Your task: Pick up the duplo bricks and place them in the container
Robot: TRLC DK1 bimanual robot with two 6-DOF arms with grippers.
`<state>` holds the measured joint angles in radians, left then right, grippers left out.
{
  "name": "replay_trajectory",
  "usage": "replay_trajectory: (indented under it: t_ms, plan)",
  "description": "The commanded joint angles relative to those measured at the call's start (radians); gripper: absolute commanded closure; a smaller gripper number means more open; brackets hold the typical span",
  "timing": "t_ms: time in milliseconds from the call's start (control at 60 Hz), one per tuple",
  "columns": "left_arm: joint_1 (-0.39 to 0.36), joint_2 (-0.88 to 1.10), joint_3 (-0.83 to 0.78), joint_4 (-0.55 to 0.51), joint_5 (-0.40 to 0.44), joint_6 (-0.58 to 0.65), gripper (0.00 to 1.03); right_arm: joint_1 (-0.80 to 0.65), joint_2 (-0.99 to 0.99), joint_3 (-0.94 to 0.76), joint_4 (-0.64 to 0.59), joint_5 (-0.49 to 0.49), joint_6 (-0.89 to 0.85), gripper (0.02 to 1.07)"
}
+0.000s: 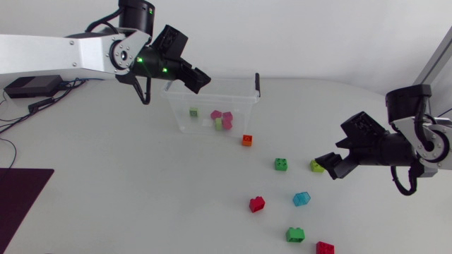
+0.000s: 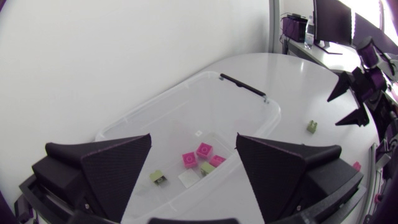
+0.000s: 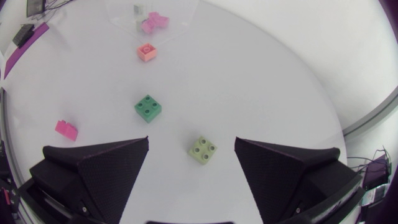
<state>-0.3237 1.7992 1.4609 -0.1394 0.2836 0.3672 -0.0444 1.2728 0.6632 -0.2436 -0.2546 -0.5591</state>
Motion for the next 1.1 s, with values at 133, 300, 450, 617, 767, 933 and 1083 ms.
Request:
replay_trajectory:
  t_ms: [133,300,450,617,767,933,1083]
  plan:
    - [-0.04,-0.144,-0.169,-0.085,0.014,0.055,0.06,-0.003,0.114,0.07,-0.048,0.069,0.1,0.12]
    - [-0.115,-0.208,-0.298,-0.12,0.014,0.124,0.06,0.021,0.207,0.11,-0.042,0.143,0.206,0.12]
    - [-0.201,-0.198,-0.352,-0.17,0.014,0.168,0.06,0.032,0.309,0.182,-0.065,0.183,0.303,0.18]
    - [-0.299,-0.17,-0.358,-0.232,0.014,0.156,0.06,0.046,0.405,0.24,-0.092,0.218,0.366,0.22]
    - [-0.367,-0.149,-0.367,-0.264,0.0,0.148,0.06,0.071,0.442,0.254,-0.103,0.235,0.395,0.31]
    - [-0.443,-0.103,-0.366,-0.302,-0.009,0.116,0.06,0.092,0.482,0.26,-0.112,0.261,0.427,0.47]
    - [-0.489,-0.047,-0.352,-0.302,-0.041,0.098,0.08,0.081,0.545,0.286,-0.114,0.27,0.427,0.51]
